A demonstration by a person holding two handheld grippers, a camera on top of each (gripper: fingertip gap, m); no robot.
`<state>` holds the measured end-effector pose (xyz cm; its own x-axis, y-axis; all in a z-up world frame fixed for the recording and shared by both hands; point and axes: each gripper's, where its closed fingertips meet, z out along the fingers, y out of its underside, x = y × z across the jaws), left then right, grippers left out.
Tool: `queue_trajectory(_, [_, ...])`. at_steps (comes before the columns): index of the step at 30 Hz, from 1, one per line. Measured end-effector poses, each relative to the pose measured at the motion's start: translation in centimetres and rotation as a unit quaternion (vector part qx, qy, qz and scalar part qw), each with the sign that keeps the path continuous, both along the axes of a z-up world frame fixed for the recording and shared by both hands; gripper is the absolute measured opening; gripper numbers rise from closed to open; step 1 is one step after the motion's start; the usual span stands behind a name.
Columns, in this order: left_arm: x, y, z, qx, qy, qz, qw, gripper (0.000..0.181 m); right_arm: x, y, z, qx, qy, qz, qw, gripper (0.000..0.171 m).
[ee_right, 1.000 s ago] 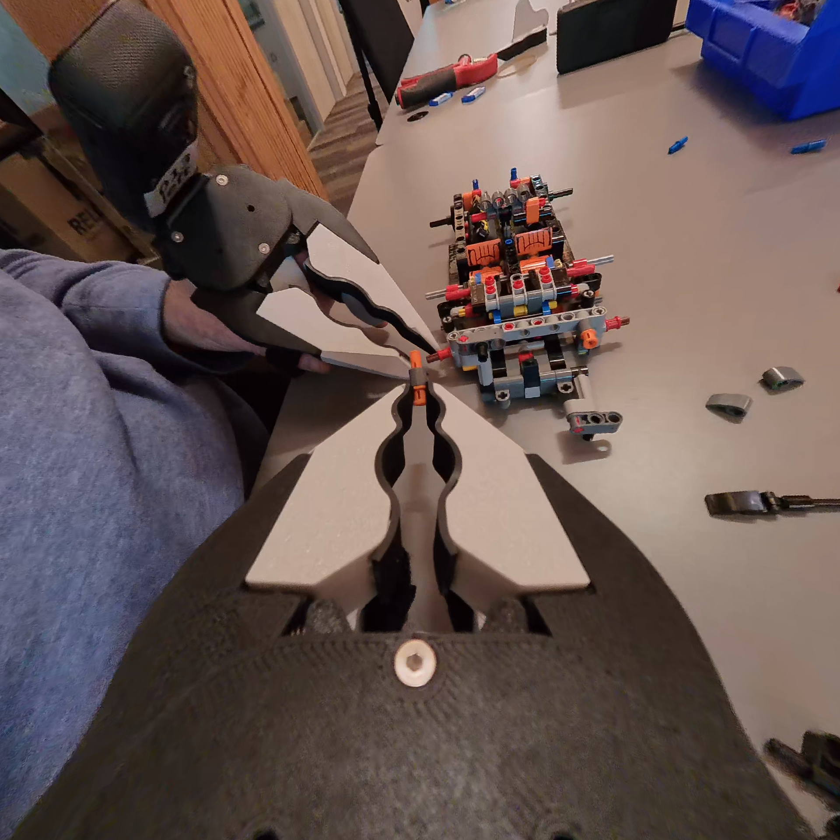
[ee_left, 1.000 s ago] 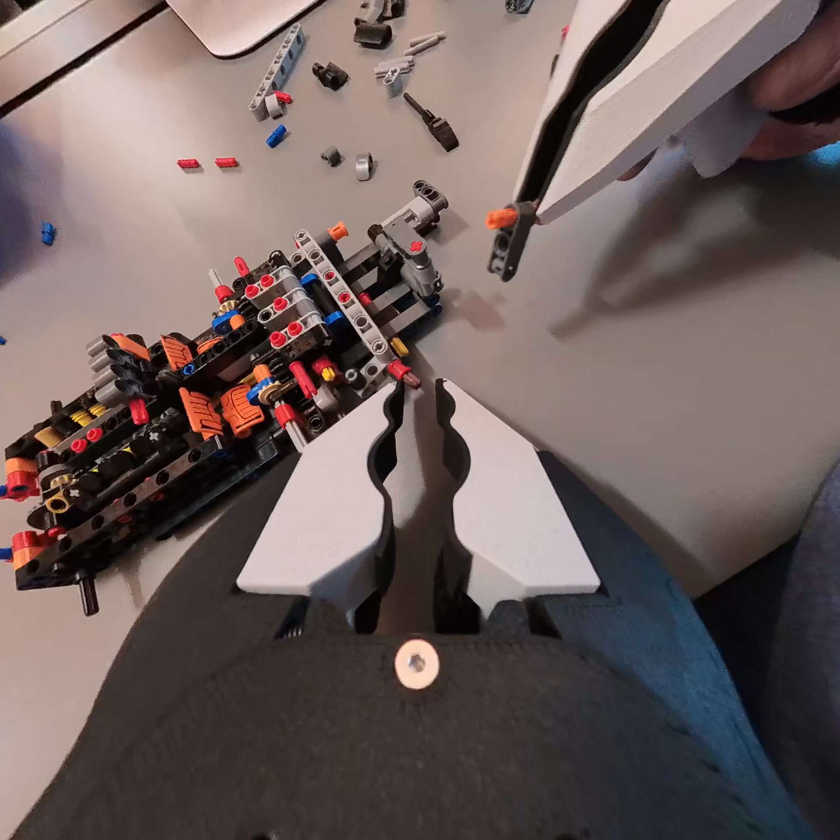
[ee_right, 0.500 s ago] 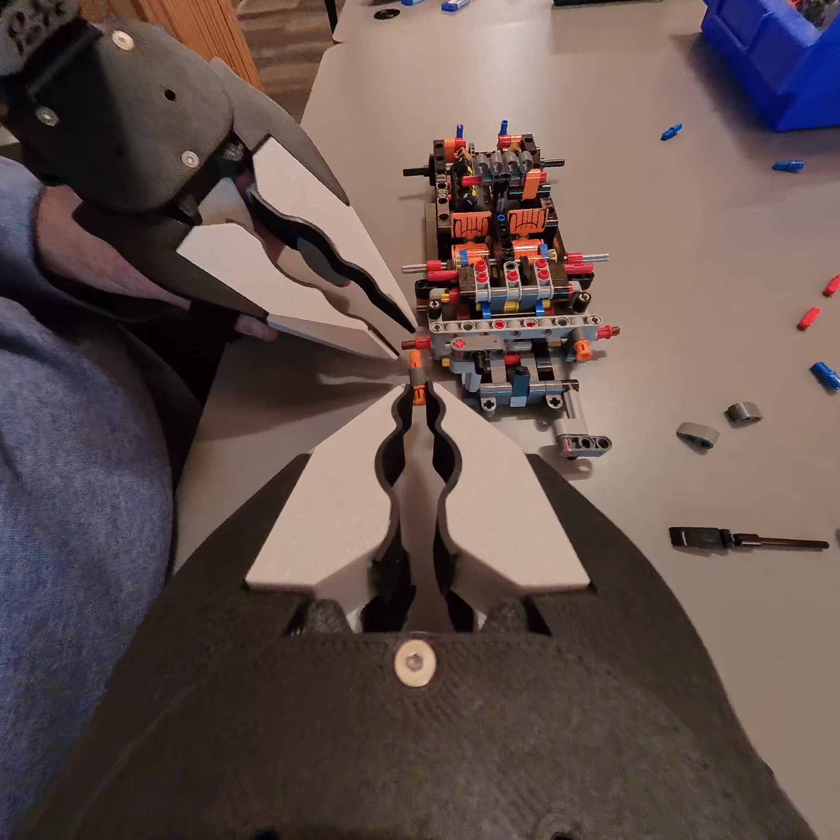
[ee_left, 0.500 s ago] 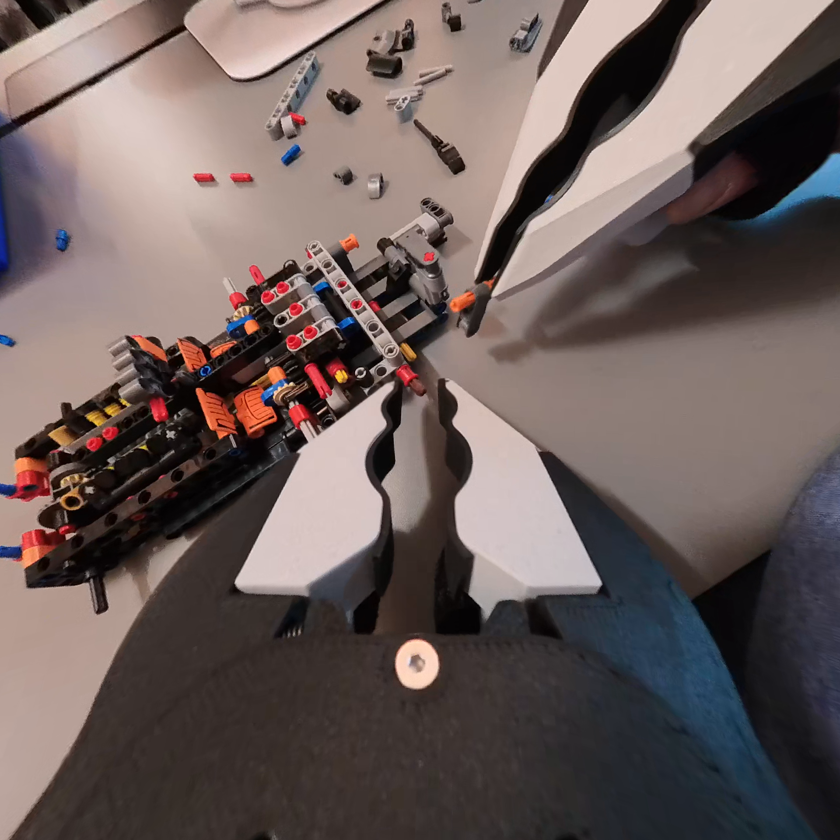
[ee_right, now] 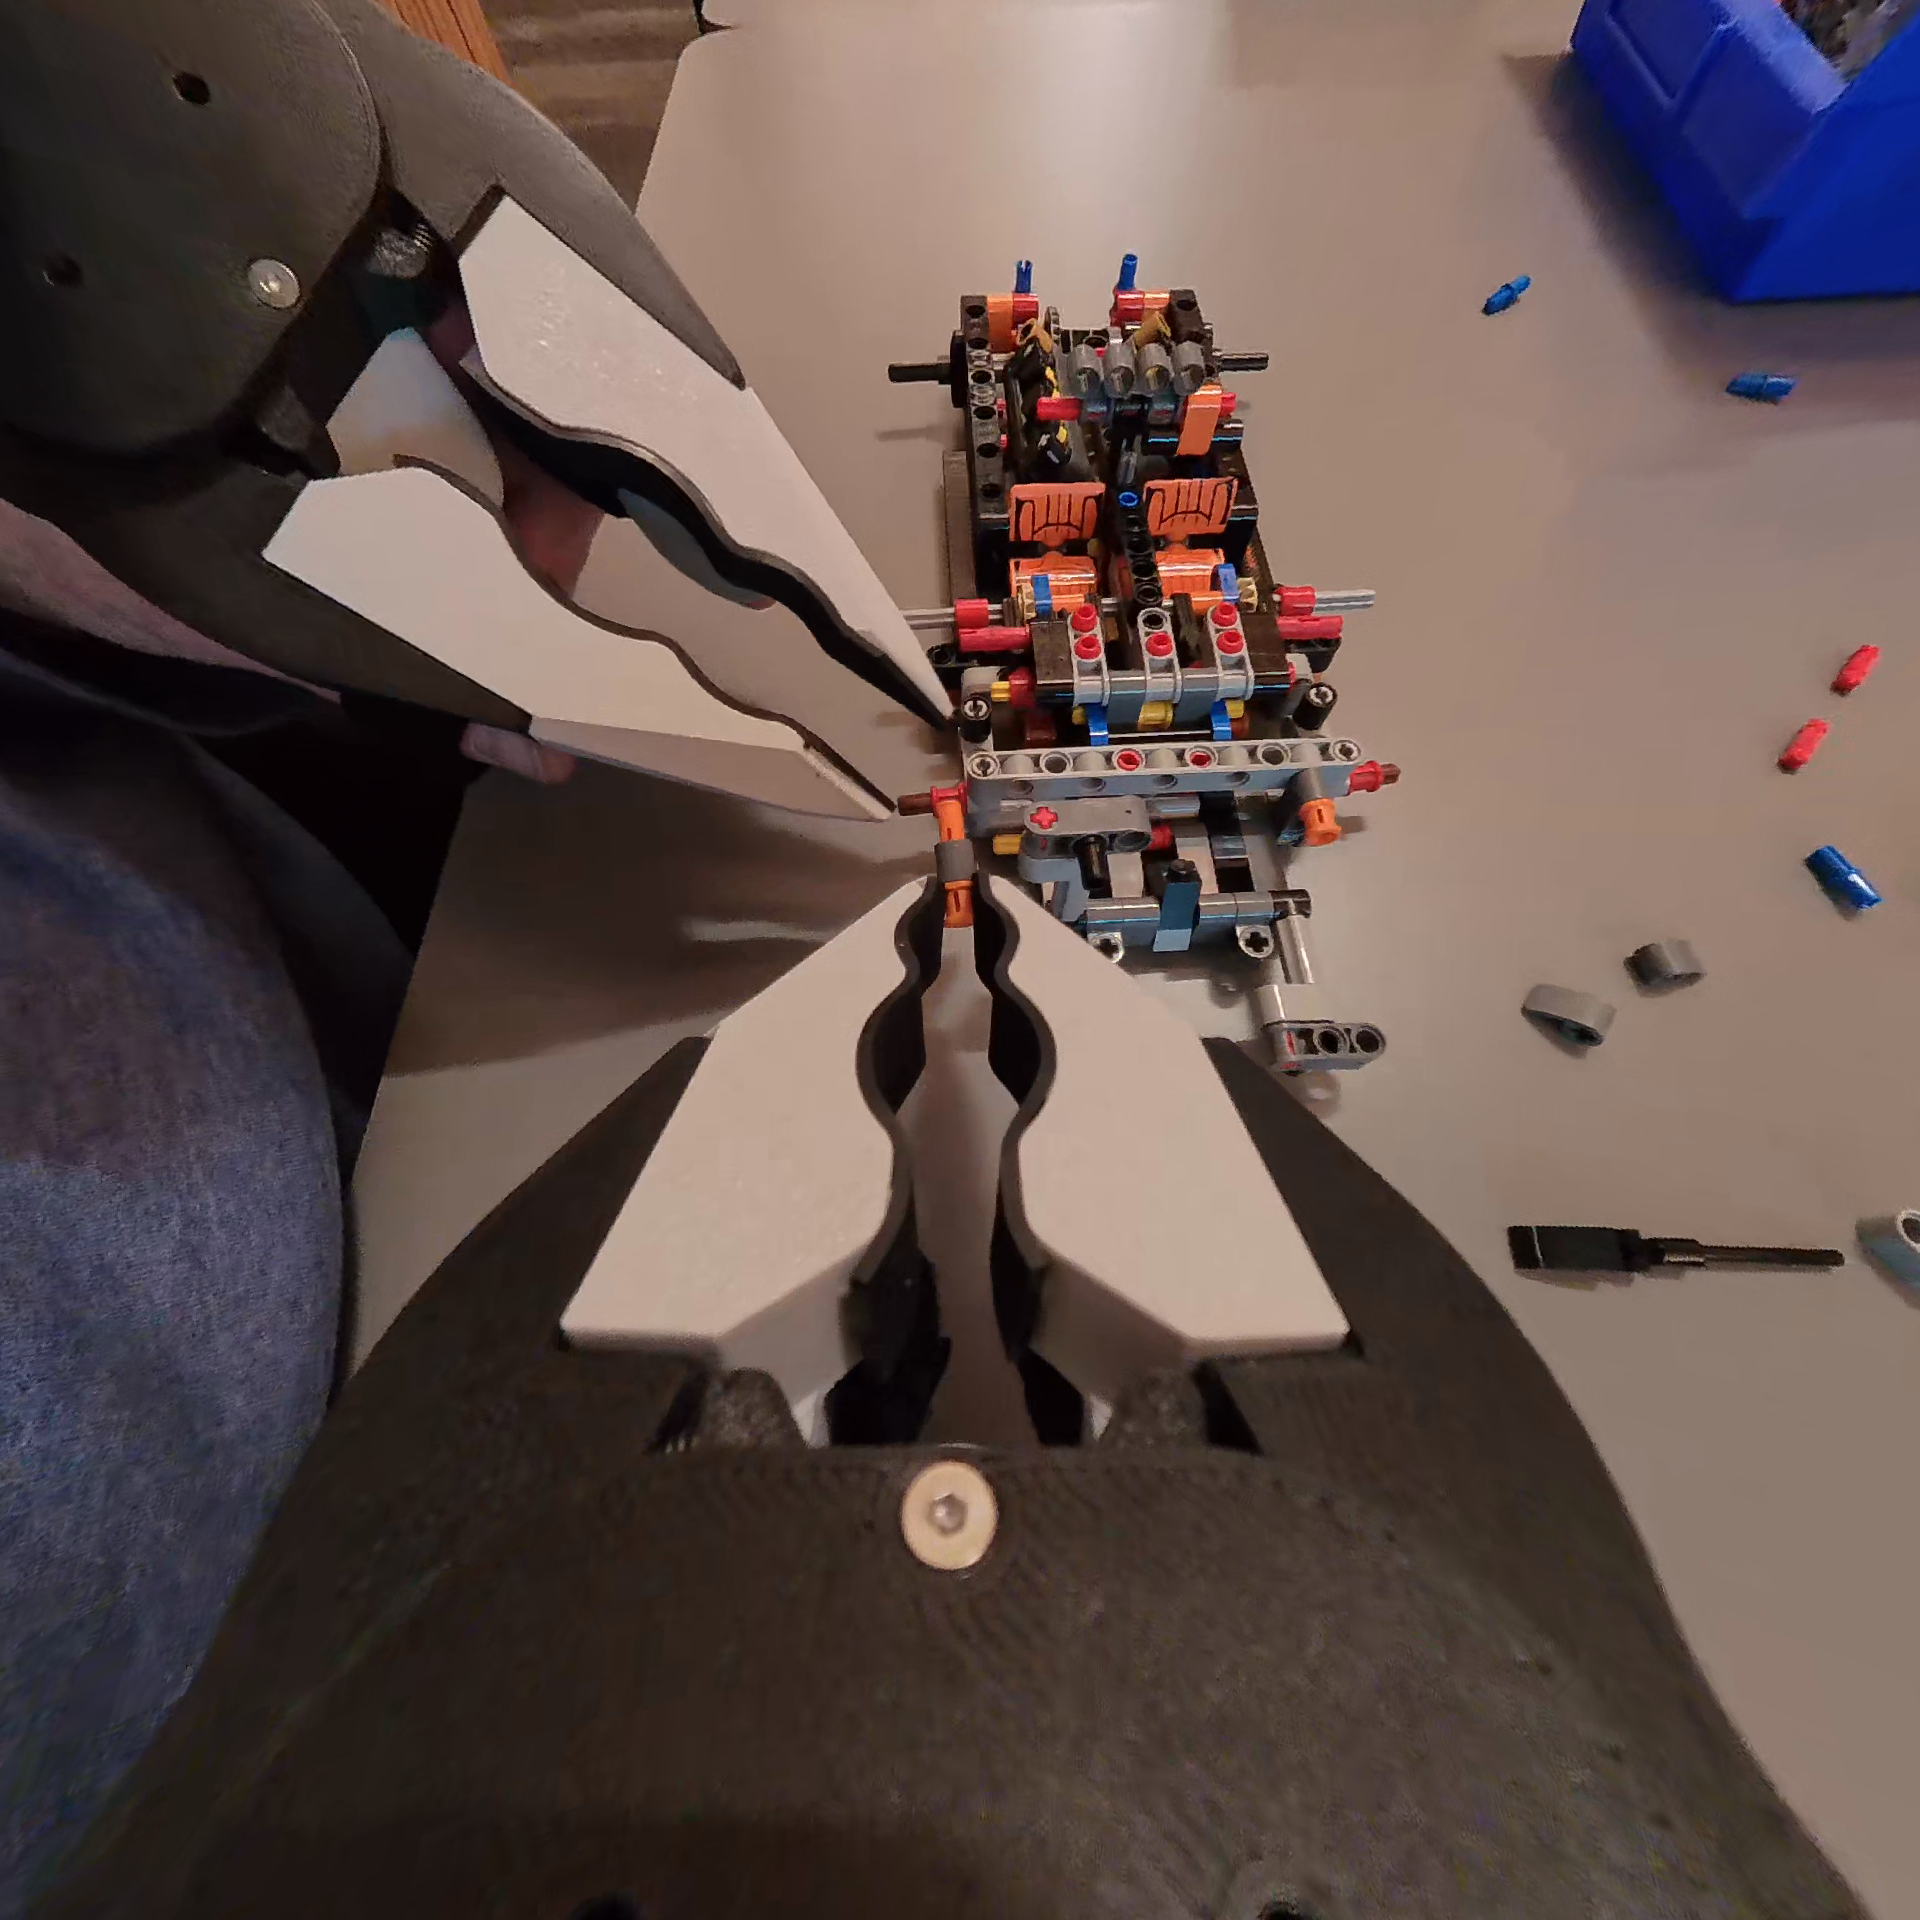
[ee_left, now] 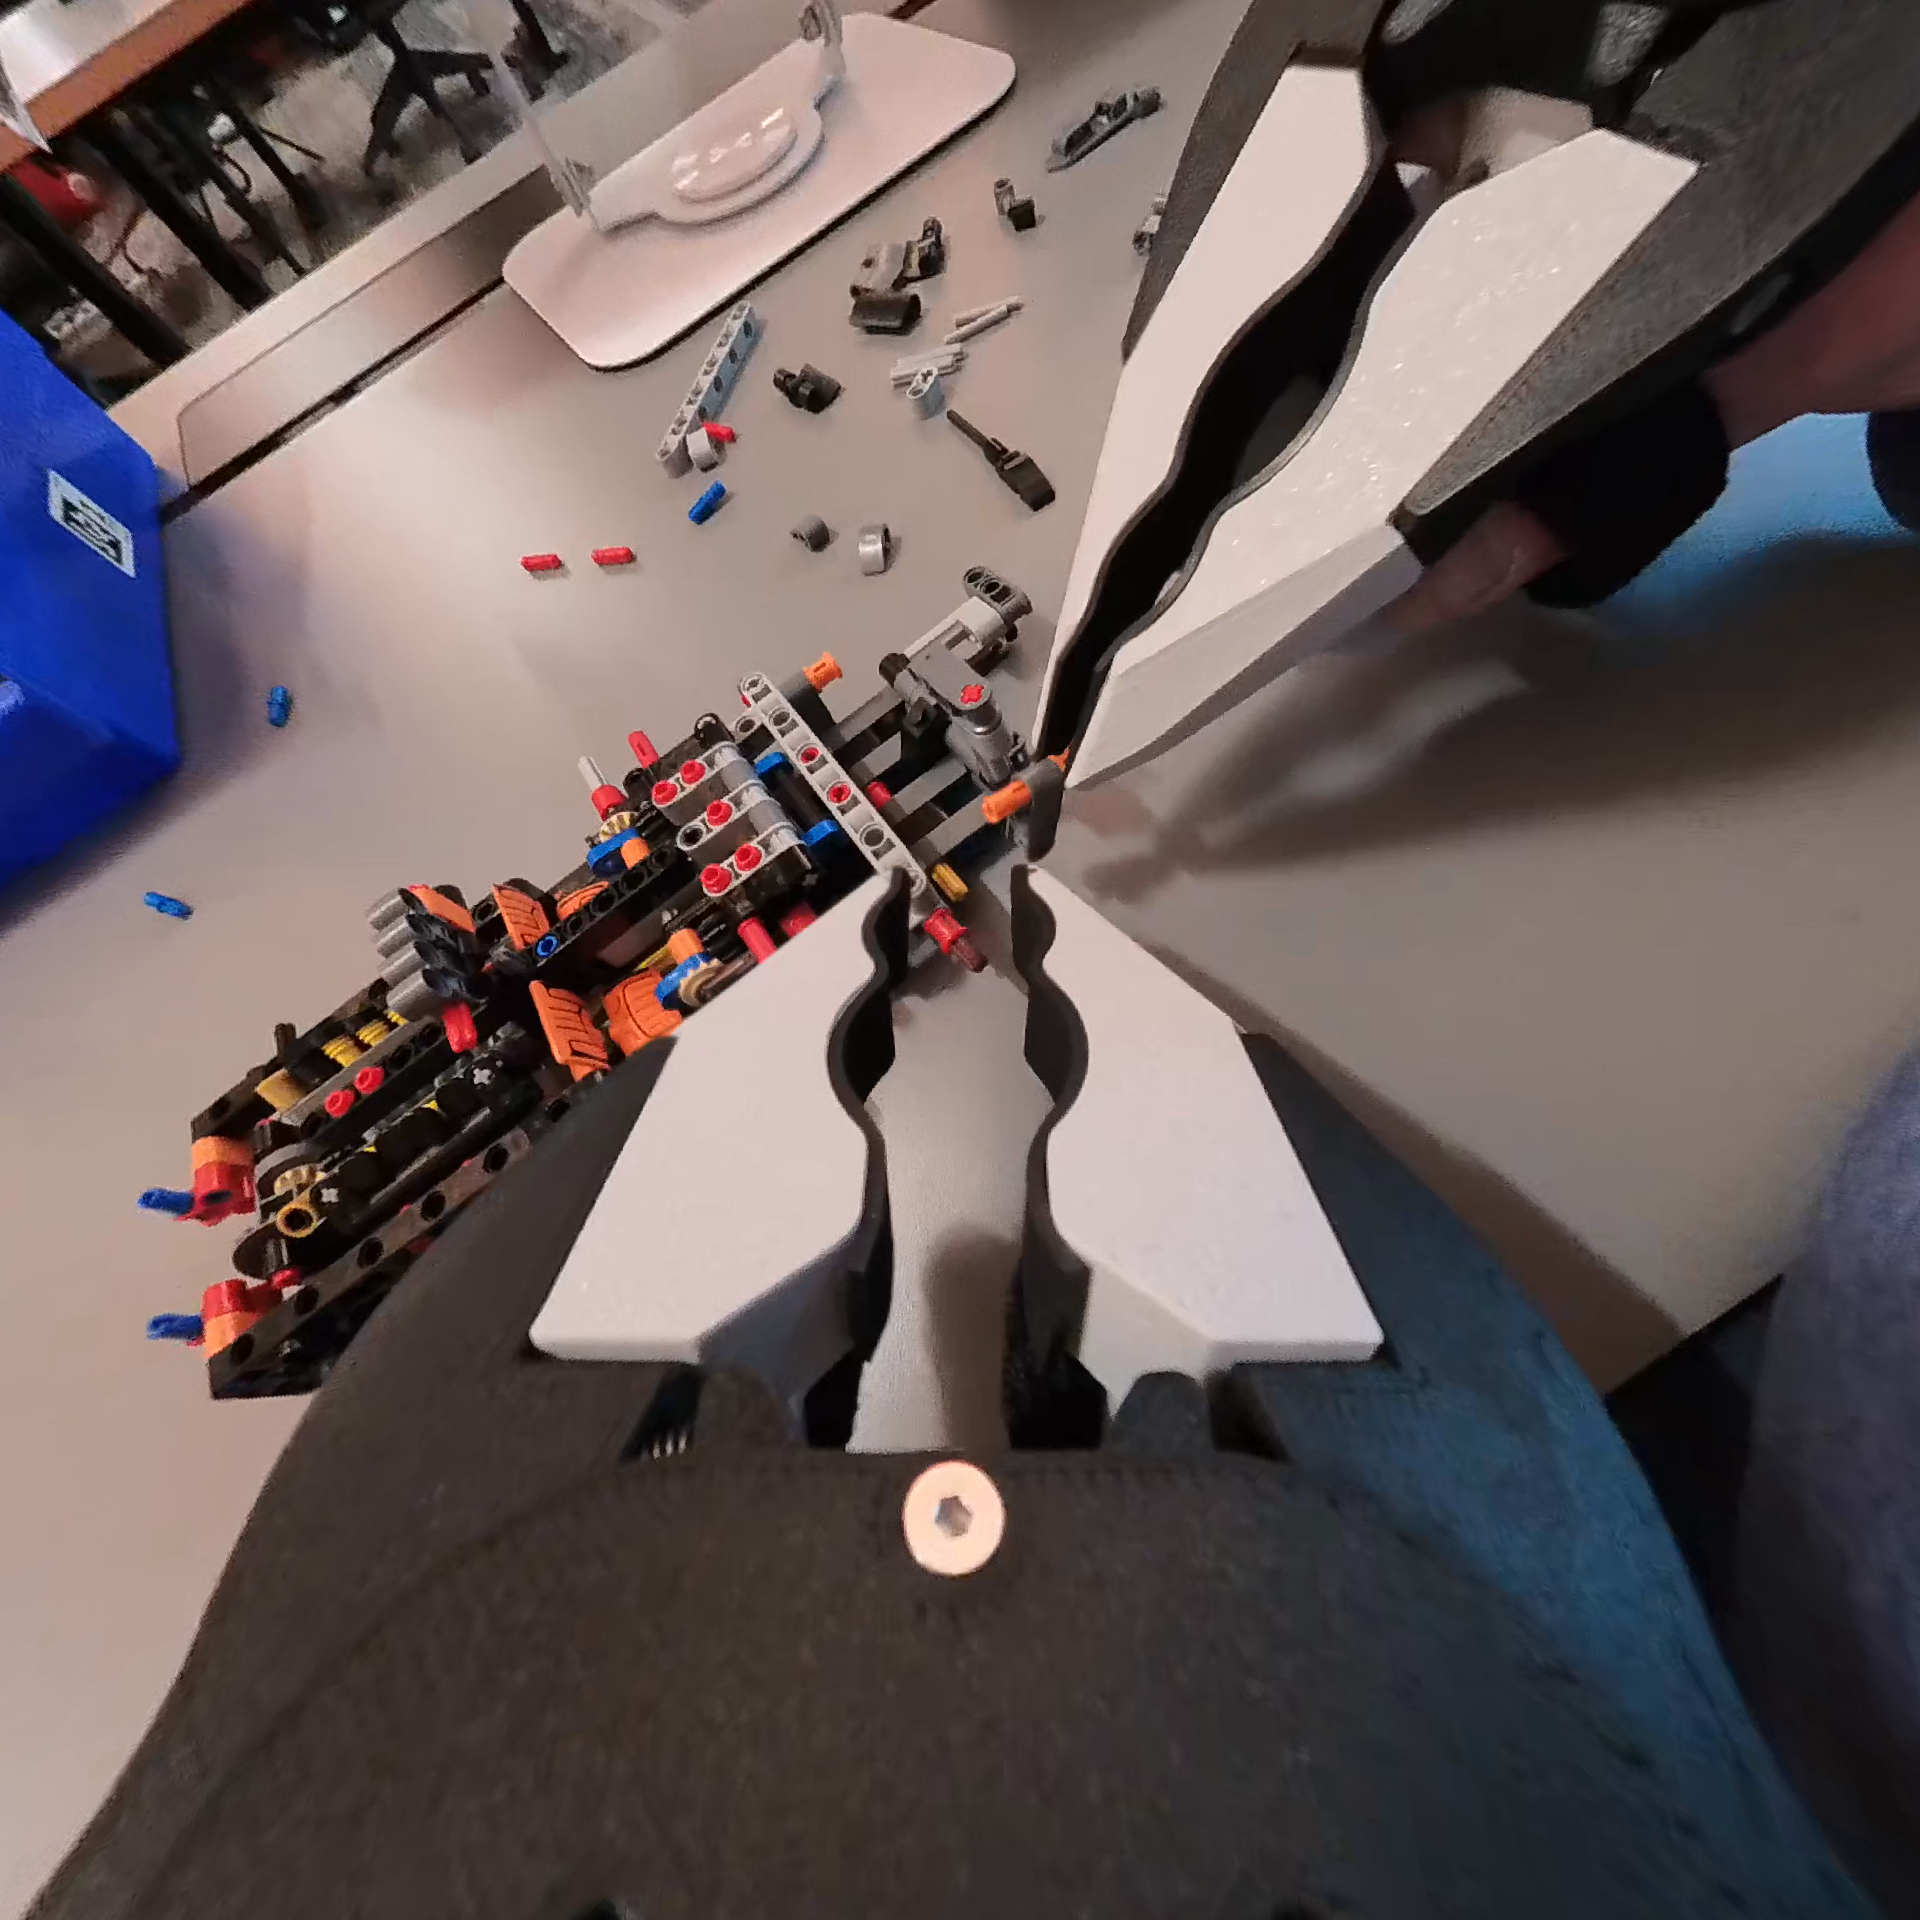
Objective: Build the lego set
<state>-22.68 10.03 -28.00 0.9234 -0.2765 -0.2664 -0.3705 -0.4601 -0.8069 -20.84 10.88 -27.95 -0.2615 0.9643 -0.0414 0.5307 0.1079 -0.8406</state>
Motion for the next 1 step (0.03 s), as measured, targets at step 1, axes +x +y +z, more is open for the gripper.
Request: queue_trajectory(1, [-0.07,-0.05,0.15,0.003,0.004,-0.003,1.000,0.018,-0.05,-0.09,-0.04,0.000,0.000,0.001,1.000,0.003])
